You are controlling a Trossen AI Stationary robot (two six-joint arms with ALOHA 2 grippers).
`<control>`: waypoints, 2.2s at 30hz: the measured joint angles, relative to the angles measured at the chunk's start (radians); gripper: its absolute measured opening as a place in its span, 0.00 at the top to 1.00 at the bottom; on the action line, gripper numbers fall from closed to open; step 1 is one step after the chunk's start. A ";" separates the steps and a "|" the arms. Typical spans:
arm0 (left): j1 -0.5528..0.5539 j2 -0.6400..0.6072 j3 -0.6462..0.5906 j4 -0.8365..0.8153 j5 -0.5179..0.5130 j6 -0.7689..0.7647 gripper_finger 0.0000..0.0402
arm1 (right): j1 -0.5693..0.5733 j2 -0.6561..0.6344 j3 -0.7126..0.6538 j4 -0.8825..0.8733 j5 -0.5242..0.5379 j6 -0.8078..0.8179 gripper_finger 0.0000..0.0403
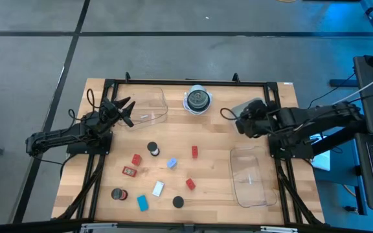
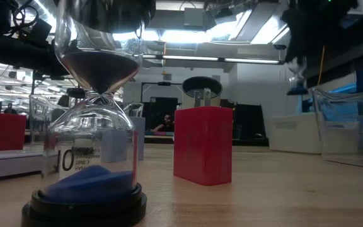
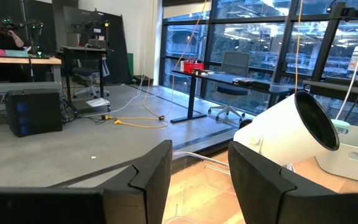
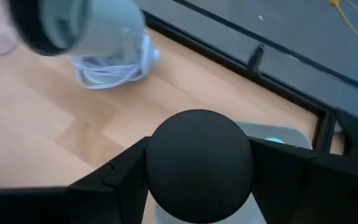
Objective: Pick & Place Office items
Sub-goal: Put the right blue hourglass into the gray bin
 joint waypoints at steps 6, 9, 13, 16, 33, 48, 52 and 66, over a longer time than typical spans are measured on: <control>0.000 0.000 0.000 0.000 -0.002 0.000 0.61 | -0.074 -0.042 -0.206 0.192 0.004 0.039 0.46; 0.000 0.000 0.000 0.000 -0.002 0.000 0.61 | -0.106 -0.043 -0.285 0.290 0.004 0.058 0.46; 0.000 0.000 0.000 0.000 -0.003 0.000 0.61 | -0.141 -0.043 -0.377 0.421 0.013 0.088 0.46; 0.000 0.000 0.000 0.000 -0.003 0.000 0.61 | -0.164 -0.042 -0.431 0.525 0.008 0.102 0.46; 0.000 0.000 0.000 0.000 -0.027 0.019 0.61 | -0.275 0.048 -0.474 0.697 -0.057 0.020 0.46; 0.000 0.000 0.000 0.000 -0.052 0.037 0.61 | -0.281 0.109 -0.473 0.776 -0.042 -0.032 0.43; 0.000 0.000 0.000 0.000 -0.052 0.045 0.61 | -0.280 0.111 -0.475 0.771 -0.060 -0.033 0.40; 0.000 0.000 0.000 0.000 -0.052 0.053 0.61 | -0.280 0.041 -0.446 0.740 -0.061 -0.107 0.30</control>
